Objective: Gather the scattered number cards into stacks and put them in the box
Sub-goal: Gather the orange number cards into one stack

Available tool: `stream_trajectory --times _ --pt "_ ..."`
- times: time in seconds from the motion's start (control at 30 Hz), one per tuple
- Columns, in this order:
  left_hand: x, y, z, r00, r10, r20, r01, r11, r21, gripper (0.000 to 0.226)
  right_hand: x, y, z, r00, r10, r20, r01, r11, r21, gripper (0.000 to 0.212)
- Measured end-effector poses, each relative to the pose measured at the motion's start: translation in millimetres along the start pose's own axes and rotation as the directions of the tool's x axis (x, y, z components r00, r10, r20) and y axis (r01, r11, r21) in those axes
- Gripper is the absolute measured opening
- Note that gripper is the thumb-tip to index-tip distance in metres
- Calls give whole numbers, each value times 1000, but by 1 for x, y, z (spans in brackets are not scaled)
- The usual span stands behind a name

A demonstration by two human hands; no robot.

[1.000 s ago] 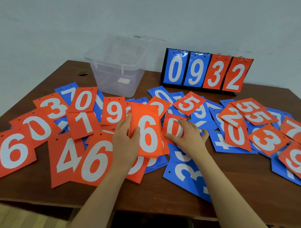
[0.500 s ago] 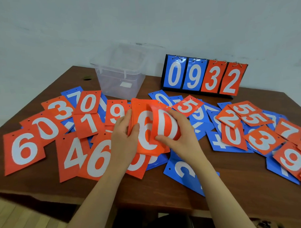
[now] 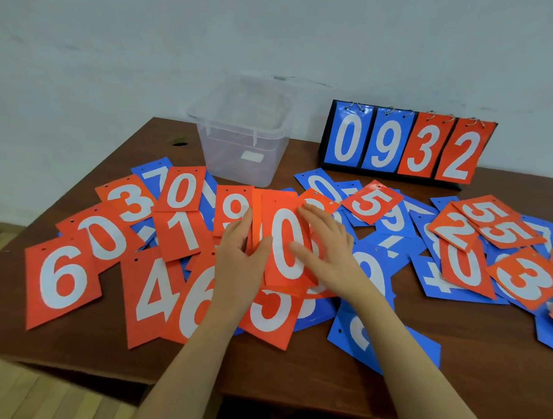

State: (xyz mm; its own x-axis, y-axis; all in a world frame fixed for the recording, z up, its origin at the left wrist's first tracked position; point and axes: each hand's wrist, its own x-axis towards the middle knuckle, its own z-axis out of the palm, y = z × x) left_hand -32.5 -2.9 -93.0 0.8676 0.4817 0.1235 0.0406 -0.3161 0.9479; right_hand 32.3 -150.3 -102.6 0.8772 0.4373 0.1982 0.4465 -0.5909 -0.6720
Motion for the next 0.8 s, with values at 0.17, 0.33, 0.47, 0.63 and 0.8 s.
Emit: stream_trajectory --times 0.17,0.33,0.47,0.63,0.8 --pt "28 -12 0 998 -48 -47 48 999 3 55 58 34 -2 911 359 -204 -399 894 -204 60" --pt "44 -13 4 999 19 -32 -18 999 47 52 81 57 -1 857 472 -205 -514 779 -359 74" --pt "44 -18 6 997 71 -32 -67 992 109 51 84 59 -5 850 494 -185 -527 795 -299 67" --pt "41 -18 2 997 52 -65 -46 995 89 51 87 58 -11 836 535 -119 -546 795 -265 78" --pt "39 -18 -1 996 45 -72 -39 996 79 51 88 53 -15 809 571 -136 -587 792 -166 75"
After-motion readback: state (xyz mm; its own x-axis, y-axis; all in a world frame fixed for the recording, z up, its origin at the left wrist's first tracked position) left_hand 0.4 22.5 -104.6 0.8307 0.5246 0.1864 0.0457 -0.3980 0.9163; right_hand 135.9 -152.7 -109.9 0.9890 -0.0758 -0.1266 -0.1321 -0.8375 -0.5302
